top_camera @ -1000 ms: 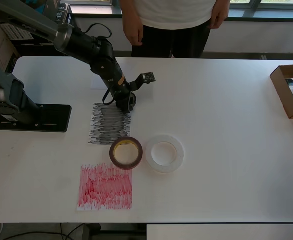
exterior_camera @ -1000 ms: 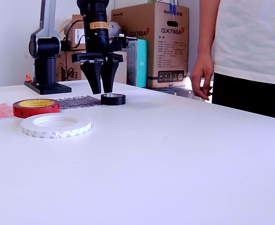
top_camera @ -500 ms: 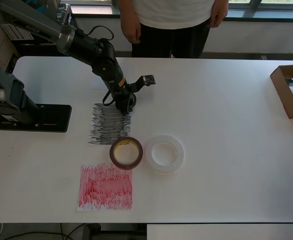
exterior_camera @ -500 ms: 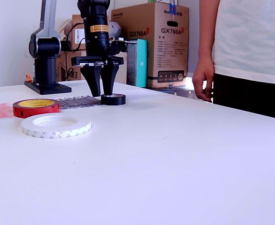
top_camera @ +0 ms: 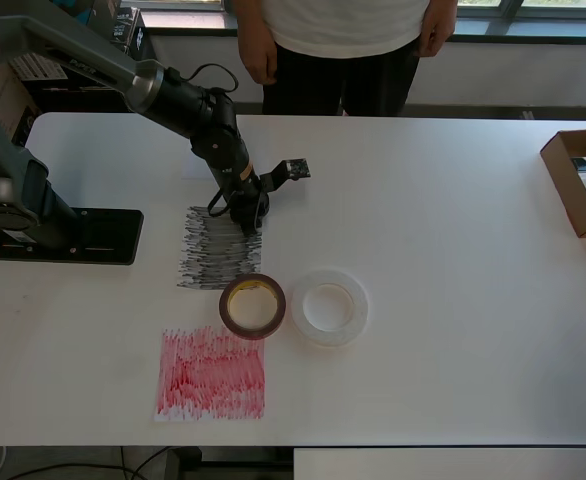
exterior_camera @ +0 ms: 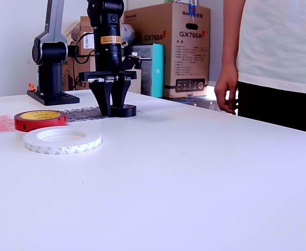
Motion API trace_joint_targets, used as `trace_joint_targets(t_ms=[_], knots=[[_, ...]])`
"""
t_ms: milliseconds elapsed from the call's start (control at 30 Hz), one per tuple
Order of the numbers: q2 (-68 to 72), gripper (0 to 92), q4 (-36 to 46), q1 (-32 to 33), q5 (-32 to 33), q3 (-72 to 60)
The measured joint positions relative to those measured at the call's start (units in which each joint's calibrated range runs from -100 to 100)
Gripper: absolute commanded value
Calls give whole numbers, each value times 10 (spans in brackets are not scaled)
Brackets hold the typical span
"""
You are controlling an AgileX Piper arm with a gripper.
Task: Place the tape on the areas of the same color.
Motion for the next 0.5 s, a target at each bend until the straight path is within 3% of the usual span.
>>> trace_joint_targets(t_ms=[100,500], knots=[[0,9,0,0,0,0],[-15,0,8,-8,0,0]])
